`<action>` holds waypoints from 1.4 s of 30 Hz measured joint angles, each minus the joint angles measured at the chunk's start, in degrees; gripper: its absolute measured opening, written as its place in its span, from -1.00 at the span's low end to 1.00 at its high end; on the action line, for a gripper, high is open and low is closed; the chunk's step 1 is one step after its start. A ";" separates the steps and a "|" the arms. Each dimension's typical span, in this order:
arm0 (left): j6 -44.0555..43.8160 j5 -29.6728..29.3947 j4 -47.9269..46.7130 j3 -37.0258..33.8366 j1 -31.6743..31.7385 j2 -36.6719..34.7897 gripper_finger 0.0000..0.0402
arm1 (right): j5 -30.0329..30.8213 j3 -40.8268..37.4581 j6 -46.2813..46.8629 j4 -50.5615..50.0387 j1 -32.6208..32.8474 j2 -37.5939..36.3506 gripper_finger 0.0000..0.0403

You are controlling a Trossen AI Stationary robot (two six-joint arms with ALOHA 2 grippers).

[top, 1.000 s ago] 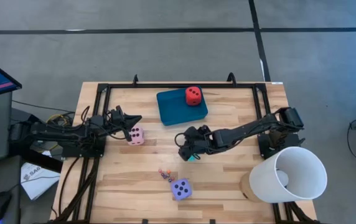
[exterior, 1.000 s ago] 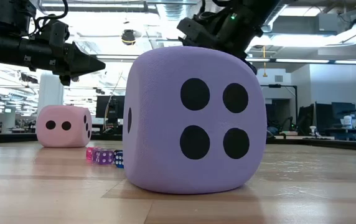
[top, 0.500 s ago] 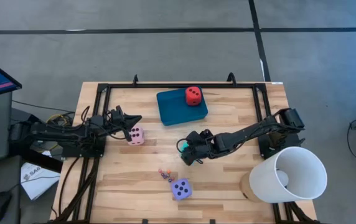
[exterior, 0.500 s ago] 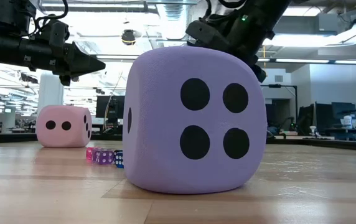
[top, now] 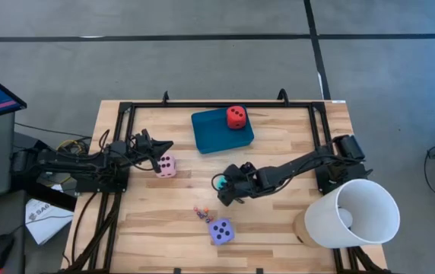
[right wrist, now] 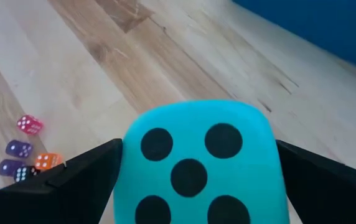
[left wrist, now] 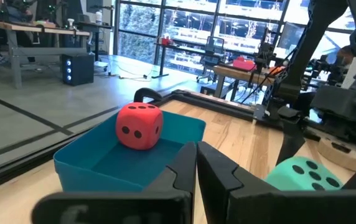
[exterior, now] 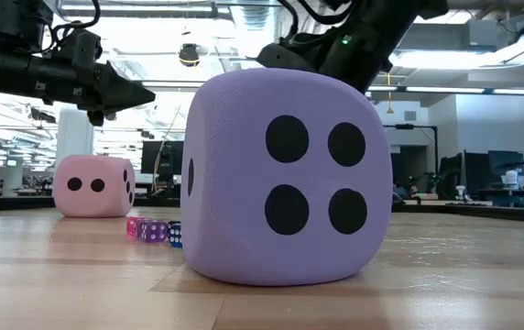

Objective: Pick & Place Dice
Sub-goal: Put the large blue dice into the blue bin

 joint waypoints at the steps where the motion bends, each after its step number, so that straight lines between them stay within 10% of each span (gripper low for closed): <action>1: -0.01 0.00 0.34 0.00 0.00 0.12 -0.97 | -0.02 -0.04 -0.06 -0.06 -0.02 -0.08 0.99; 42: -0.01 0.02 1.07 0.01 0.02 0.20 -0.97 | 2.60 -0.85 -1.22 -5.66 0.55 -4.19 0.99</action>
